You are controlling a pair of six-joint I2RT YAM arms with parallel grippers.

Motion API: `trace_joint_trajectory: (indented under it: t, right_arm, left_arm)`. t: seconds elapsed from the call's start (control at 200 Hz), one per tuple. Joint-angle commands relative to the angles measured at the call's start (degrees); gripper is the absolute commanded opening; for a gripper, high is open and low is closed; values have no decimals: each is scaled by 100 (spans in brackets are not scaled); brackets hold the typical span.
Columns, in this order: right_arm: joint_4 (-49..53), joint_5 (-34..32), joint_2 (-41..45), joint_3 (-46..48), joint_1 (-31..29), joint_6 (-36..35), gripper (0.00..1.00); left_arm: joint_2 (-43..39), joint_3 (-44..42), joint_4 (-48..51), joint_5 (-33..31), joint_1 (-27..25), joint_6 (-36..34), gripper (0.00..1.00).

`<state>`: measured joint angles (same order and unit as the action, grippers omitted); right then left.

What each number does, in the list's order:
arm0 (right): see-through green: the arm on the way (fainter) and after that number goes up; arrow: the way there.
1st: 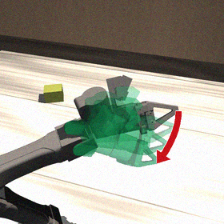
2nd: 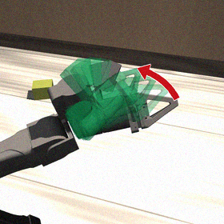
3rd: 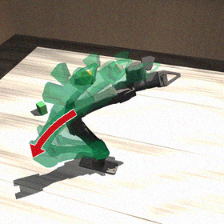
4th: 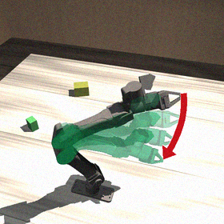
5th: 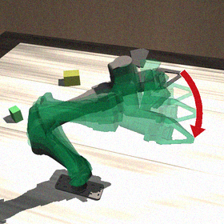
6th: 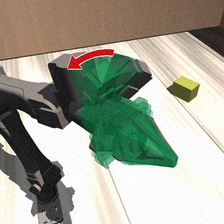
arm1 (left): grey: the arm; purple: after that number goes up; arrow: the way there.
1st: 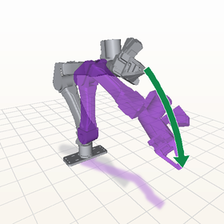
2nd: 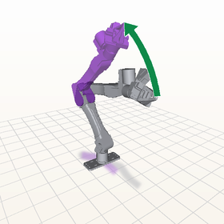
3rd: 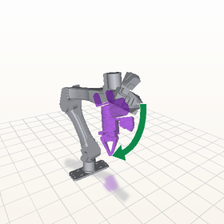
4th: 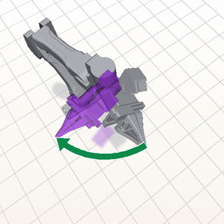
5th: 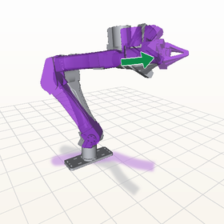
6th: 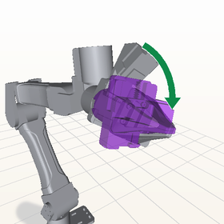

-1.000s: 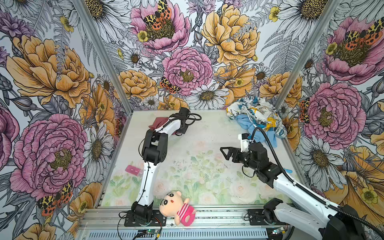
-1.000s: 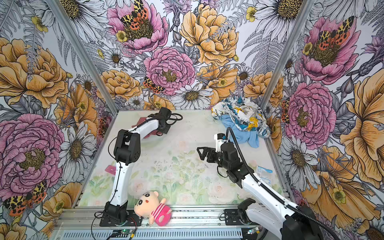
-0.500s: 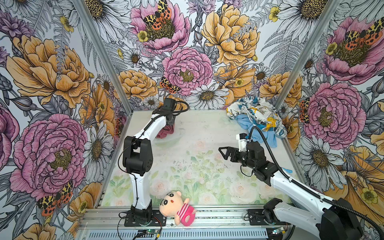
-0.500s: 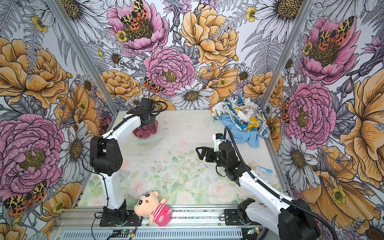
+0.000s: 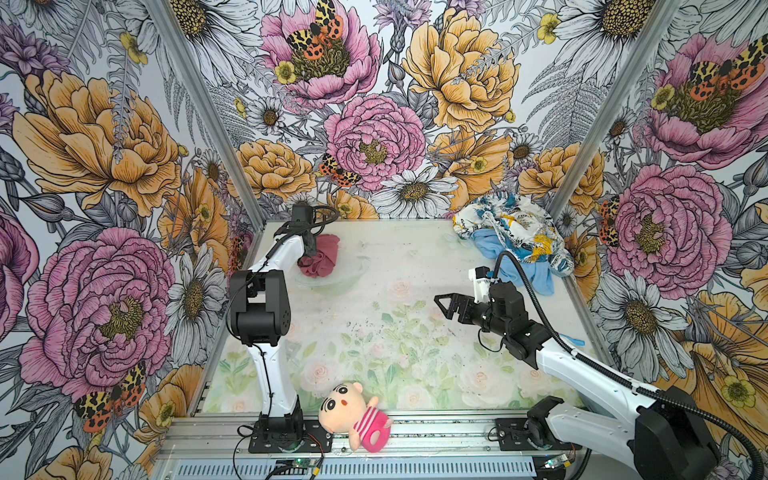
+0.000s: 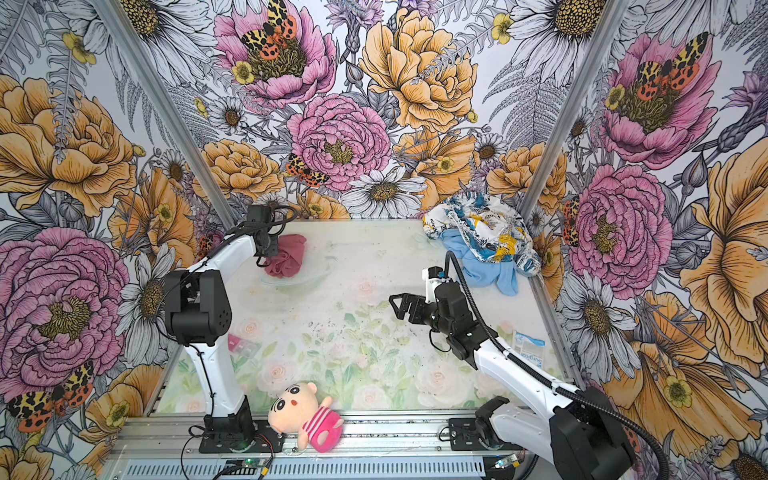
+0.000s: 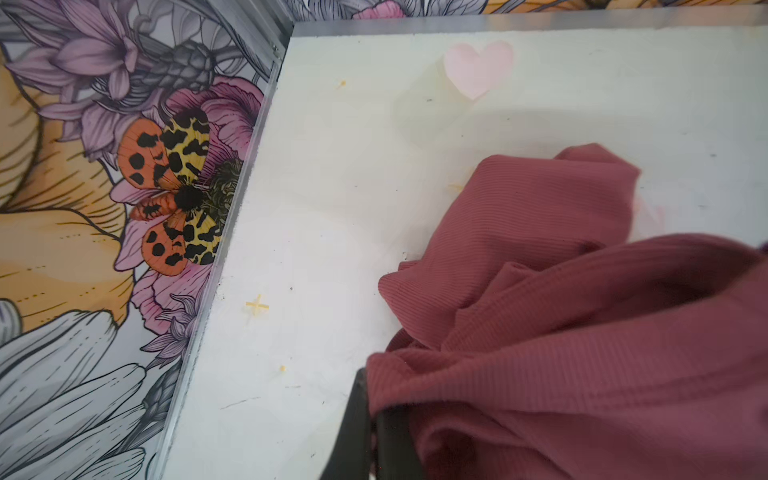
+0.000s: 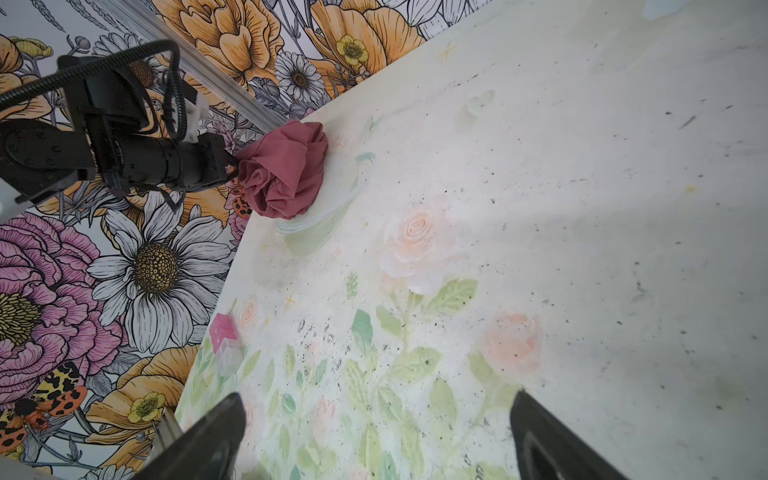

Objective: Pick out a specific cloth from the pile

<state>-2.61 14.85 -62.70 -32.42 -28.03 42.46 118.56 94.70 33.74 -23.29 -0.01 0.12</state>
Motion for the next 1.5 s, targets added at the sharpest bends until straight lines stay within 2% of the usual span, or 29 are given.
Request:
trace_joint_trajectory:
  t: [0.0, 0.105, 0.21, 0.265, 0.325, 0.47, 0.706, 0.901, 0.996, 1.096, 1.146, 1.176, 1.301, 1.451, 1.496]
  right_arm:
    - [-23, -52, 90, -163, 11, 33, 100]
    - [67, -130, 169, -152, 8, 30, 100]
    - [94, -158, 196, -155, 4, 33, 100]
    - [86, -158, 188, -158, 7, 30, 100]
    - [85, -162, 162, -184, 4, 14, 99]
    - [53, -125, 92, -251, 8, -9, 100]
    - [32, -32, 79, -300, 7, -32, 99]
    - [192, -120, 205, -243, 1, -107, 100]
    - [219, -123, 192, -241, 3, -134, 99]
    - [200, -97, 161, -253, 1, -135, 99]
    - [200, -88, 161, -259, 13, -133, 100]
    - [200, -94, 178, -258, 9, -131, 100]
    - [226, -139, 239, -247, 13, -130, 100]
    - [208, -170, 223, -246, 10, -141, 100]
    - [249, -212, 230, -277, 24, -193, 100]
  left_arm:
    - [352, 150, -266, 121, 55, 171, 0]
    - [595, 288, -275, 40, 45, 136, 0]
    - [660, 354, -299, 333, 69, 86, 7]
    - [606, 351, -308, 444, 71, 76, 14]
    - [453, 278, -344, 480, 76, 83, 30]
    - [-11, 68, -472, 233, 78, 74, 45]
    - [-551, -100, -450, 79, 168, 145, 49]
    - [-897, -270, -461, 342, 297, 371, 52]
    - [-975, -353, -465, 1075, 471, 622, 60]
    - [-719, -279, -390, 2783, 784, 925, 68]
    - [-542, -227, -401, 3658, 950, 1107, 68]
    - [-456, -186, -392, 3951, 1018, 1185, 68]
    - [-545, -239, -438, 3705, 1052, 1177, 74]
    - [-924, -480, -438, 3509, 1044, 1210, 76]
    - [-1206, -805, -503, 3332, 993, 1292, 82]
